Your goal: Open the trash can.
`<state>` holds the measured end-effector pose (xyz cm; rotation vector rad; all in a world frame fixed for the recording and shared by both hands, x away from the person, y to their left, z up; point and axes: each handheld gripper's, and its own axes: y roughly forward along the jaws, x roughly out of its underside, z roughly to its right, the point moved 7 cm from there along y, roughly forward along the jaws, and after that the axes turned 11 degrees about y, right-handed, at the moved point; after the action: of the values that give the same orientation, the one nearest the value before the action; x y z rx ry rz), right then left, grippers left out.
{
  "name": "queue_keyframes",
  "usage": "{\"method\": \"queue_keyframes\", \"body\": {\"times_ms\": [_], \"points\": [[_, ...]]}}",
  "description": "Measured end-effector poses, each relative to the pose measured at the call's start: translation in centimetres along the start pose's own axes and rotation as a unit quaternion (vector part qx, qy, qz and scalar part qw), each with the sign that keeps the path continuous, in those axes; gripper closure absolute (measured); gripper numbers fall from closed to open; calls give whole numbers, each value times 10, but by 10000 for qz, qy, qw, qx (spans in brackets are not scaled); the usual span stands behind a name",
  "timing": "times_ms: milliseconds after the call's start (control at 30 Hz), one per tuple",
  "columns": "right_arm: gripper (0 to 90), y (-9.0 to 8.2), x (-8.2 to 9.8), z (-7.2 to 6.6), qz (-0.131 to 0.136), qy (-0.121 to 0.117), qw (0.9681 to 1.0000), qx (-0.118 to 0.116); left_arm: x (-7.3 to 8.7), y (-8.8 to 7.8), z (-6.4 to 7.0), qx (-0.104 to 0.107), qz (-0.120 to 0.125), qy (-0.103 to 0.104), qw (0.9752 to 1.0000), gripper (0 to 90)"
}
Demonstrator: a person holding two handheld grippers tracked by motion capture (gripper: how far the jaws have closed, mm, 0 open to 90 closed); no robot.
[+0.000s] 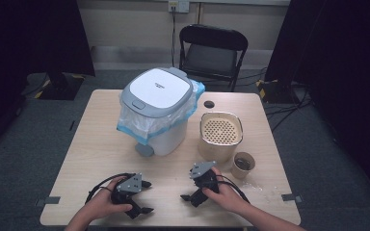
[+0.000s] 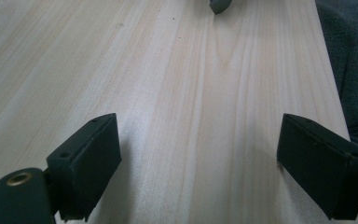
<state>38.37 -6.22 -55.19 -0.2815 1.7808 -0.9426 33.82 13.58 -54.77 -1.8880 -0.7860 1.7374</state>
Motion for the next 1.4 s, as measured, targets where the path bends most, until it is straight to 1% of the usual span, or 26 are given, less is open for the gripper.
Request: {"method": "queue_keyframes", "body": {"times_ms": [100,167,233,267,333,367,400,433,467,500,533,567,600,667,700,733,833,933,1033,1067,1100,1133,1200,1233,1267,1400], "points": [[0,0,0,0,-1,-7,10000,-7,0,0,0,-28,27,15,10000,128],[0,0,0,0,-4,-22,10000,-17,0,0,0,-24,29,-46,10000,131],[0,0,0,0,-5,-25,10000,-21,-1,0,-1,-42,71,-161,9998,131],[0,0,0,0,-5,-26,10000,-22,-2,-2,-1,-21,-42,-247,9997,156],[0,0,0,0,-6,-25,10000,-21,-3,-3,-3,-22,-197,-385,9991,157],[0,0,0,0,-6,-25,10000,-21,-3,-3,-3,-22,-197,-385,9991,157],[0,0,0,0,-7,-25,10000,-21,-4,-6,-4,-58,-361,-482,9982,158],[0,0,0,0,-6,-26,10000,-21,-4,-6,-4,-58,-361,-482,9982,158],[0,0,0,0,-7,-25,10000,-22,-6,-7,-5,-45,-317,-576,9978,158],[0,0,0,0,-6,-26,10000,-21,-8,-9,-6,-47,-363,-633,9973,159],[0,0,0,0,-6,-26,10000,-20,-10,-10,-8,-47,-336,-639,9974,159],[0,0,0,0,-7,-26,10000,-21,-12,-13,-9,-71,-343,-712,9968,159],[0,0,0,0,-7,-26,10000,-20,-16,-15,-11,-101,-264,-793,9964,159],[0,0,0,0,-6,-26,10000,-21,-21,-21,-15,-134,-217,-855,9960,159],[0,0,0,0,-6,-26,10000,-21,-21,-21,-15,-134,-217,-855,9960,159],[0,0,0,0,-6,-25,10000,-20,-25,-27,-17,-116,-211,-904,9956,160],[0,0,0,0,-5,-27,10000,-21,-27,-32,-20,-107,-205,-957,9951,159],[0,0,0,0,-5,-26,10000,-21,-34,-43,-25,-142,-174,-1026,9945,160],[0,0,0,0,-4,-25,10000,-21,-37,-49,-28,-163,-169,-1059,9941,160],[0,0,0,0,-4,-26,10000,-21,-41,-54,-31,-163,-76,-1119,9936,159],[0,0,0,0,-4,-26,10000,-21,-41,-54,-31,-163,-76,-1119,9936,160],[0,0,0,0,-4,-27,10000,-22,-43,-58,-33,-186,-37,-1196,9926,160],[0,0,0,0,-5,-25,10000,-21,-45,-63,-36,-211,-70,-1223,9922,159],[0,0,0,0,-4,-25,10000,-22,-47,-66,-37,-242,-23,-1272,9916,159],[0,0,0,0,-4,-24,10000,-22,-49,-70,-39,-255,-81,-1270,9915,159],[0,0,0,0,-4,-26,10000,-22,-54,-78,-44,-318,-89,-1308,9909,160]]}}
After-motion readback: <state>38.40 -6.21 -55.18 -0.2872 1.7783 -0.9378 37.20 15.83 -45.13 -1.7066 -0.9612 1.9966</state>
